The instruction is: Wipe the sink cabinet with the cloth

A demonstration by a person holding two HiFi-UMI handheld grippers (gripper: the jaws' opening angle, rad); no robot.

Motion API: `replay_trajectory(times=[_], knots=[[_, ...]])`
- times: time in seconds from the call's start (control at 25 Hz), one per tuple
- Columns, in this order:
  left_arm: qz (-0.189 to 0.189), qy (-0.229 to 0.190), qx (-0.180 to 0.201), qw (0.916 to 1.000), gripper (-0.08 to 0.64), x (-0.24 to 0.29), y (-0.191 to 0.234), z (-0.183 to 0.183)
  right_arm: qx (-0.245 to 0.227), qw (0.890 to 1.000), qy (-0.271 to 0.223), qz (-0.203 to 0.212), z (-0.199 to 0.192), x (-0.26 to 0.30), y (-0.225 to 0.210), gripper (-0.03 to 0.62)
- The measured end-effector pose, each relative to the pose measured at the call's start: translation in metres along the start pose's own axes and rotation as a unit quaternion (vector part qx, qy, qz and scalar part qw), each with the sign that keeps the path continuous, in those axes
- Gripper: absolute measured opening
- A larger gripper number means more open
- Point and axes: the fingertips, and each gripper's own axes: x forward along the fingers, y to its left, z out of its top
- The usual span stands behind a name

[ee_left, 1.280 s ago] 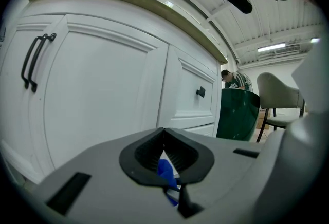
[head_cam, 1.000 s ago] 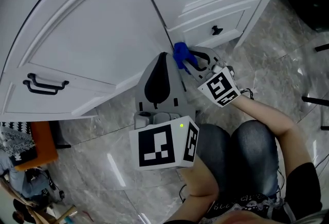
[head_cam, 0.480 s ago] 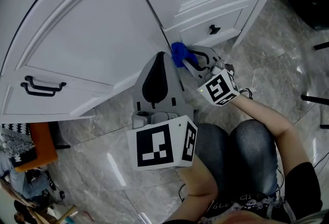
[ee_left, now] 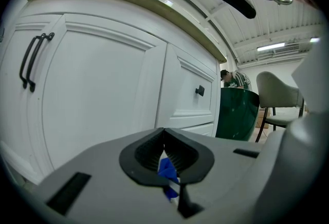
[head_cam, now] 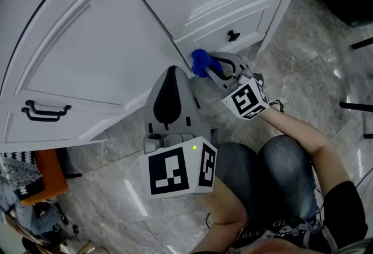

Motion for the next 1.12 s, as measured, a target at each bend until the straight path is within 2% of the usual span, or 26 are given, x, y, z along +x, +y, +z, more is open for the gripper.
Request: replay_trajectory(times=[0.16, 0.36, 1.12], knots=[[-0.004, -0.001, 0.001, 1.0, 0.005, 0.002, -0.003, 0.0, 0.034, 0.999, -0.004, -0.01, -0.004, -0.002, -0.014, 0.077], [-0.007, 0.002, 0.005, 1.0, 0.006, 0.003, -0.007, 0.0, 0.03, 1.0, -0.005, -0.005, -0.004, -0.002, -0.013, 0.077], [-0.004, 0.006, 0.012, 0.9999, 0.006, 0.005, -0.009, -0.001, 0.024, 0.999, -0.001, -0.036, -0.018, -0.014, -0.038, 0.077]])
